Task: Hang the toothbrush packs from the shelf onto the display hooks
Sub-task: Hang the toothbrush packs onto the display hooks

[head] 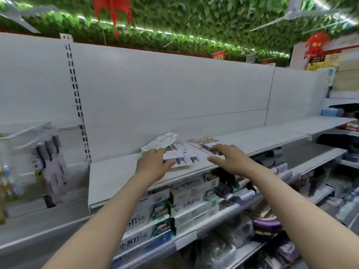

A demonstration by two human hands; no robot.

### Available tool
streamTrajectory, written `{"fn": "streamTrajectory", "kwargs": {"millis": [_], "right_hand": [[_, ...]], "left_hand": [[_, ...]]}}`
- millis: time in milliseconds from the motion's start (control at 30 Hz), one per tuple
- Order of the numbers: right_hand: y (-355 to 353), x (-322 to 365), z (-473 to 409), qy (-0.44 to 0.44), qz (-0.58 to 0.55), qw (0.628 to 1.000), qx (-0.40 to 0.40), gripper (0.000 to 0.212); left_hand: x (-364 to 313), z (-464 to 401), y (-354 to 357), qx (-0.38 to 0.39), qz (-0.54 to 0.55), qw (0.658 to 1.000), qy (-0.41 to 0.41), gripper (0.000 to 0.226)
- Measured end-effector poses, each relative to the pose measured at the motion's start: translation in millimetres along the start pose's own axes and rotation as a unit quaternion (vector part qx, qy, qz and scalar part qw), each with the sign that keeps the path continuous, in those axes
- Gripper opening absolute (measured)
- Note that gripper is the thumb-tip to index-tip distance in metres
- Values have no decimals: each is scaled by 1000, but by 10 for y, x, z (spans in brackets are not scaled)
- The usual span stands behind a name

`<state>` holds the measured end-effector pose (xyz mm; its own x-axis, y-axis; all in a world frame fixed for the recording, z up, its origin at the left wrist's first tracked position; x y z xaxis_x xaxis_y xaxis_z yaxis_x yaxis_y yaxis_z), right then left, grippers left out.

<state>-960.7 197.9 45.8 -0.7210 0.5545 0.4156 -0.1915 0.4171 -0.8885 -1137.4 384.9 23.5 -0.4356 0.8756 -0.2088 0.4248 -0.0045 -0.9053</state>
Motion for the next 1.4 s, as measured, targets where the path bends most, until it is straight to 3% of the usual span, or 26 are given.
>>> {"fn": "streamTrajectory", "kwargs": {"millis": [133,300,633,833,1067,1200,1300,1400], "right_hand": [[-53,-506,-664,23,-41,999,-27,53],[64,-880,-1416,-4,-63,998,-1,52],[431,-51,-2056,-195,-135,967,95,53],[816,308,-2220,-192,-191,951,151,57],[787,472,-2309,-202,-265,936,109,59],[639,605,-2208,-273,-314,907,68,51],[540,613,-2169,-306,-317,896,62,50],[448,396,-2276,-283,-306,908,46,51]], "left_hand": [[37,-351,273,2,-8,991,-134,75],[-178,-571,660,-9,-27,982,-187,75],[-361,-806,594,-123,-74,967,-212,63],[-257,-904,670,-112,-84,966,-217,68],[-117,-996,592,-173,-30,956,-237,59],[-84,-1129,480,-211,-10,945,-250,51],[-54,-1200,402,-227,-47,942,-244,33],[-98,-1247,296,-262,-83,934,-229,14]]}}
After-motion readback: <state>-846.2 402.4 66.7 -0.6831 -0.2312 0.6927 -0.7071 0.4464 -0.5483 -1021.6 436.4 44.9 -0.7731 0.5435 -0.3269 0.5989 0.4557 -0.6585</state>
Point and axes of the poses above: each hand's wrist, its own z-axis away from the middle knuckle, its own y-axis out of the palm, x = y × z, the point moved 5 cm from there along -z, towards the middle knuckle, and after that the axes turned 14 degrees about y, right-handed, at the moved point
